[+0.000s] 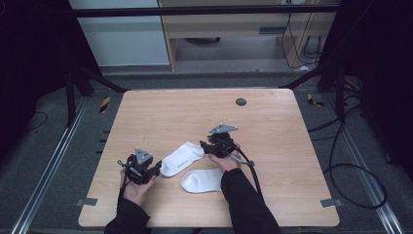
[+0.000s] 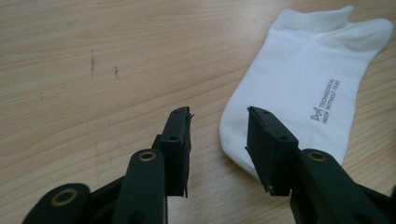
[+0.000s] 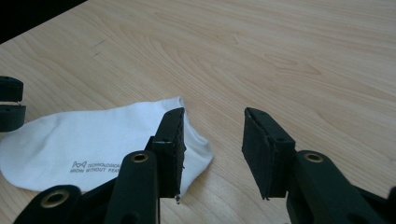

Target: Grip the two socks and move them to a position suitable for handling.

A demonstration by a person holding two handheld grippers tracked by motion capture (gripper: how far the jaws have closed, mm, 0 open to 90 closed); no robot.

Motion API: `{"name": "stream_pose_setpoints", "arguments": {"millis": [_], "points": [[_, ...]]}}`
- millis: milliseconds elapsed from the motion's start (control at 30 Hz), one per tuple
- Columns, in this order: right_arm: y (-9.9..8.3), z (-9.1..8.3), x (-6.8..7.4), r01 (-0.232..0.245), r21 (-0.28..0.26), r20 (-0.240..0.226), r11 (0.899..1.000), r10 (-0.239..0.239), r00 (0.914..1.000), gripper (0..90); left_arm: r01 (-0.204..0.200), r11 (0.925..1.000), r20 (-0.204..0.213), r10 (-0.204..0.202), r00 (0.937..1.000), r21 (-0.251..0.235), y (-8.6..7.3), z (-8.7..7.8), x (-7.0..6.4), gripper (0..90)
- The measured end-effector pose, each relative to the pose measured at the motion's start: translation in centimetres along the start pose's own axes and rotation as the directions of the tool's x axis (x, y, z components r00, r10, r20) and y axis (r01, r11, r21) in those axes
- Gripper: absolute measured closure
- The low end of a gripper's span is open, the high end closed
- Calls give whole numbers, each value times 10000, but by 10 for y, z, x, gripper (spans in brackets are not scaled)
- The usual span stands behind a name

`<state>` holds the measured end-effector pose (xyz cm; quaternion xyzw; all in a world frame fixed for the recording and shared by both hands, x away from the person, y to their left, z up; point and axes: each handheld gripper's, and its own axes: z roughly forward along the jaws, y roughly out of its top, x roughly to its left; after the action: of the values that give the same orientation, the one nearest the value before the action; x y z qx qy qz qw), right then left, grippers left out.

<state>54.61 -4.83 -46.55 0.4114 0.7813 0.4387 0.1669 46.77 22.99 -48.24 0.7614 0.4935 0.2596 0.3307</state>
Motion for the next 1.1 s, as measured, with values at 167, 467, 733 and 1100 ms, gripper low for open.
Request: {"name": "stream_pose_setpoints", "arguments": {"millis": [167, 467, 733, 1100], "points": [[-1, 12, 7, 312, 304, -36, 9990, -311, 9995, 586, -68, 9997, 27, 67, 10000, 238, -1, 4, -2, 592], [-10, 30, 12, 456, 881, -73, 9951, -451, 9990, 625, -236, 9970, 183, 223, 9996, 740, -4, 12, -8, 615], [-16, 40, 11, 458, 1135, -79, 9925, -452, 9989, 681, -221, 9963, 278, 198, 9994, 832, -3, 15, -10, 697], [-18, 39, 9, 417, 1387, 76, 9895, -432, 9990, 861, -154, 9959, 413, 118, 9991, 891, -2, 16, -13, 833]]}}
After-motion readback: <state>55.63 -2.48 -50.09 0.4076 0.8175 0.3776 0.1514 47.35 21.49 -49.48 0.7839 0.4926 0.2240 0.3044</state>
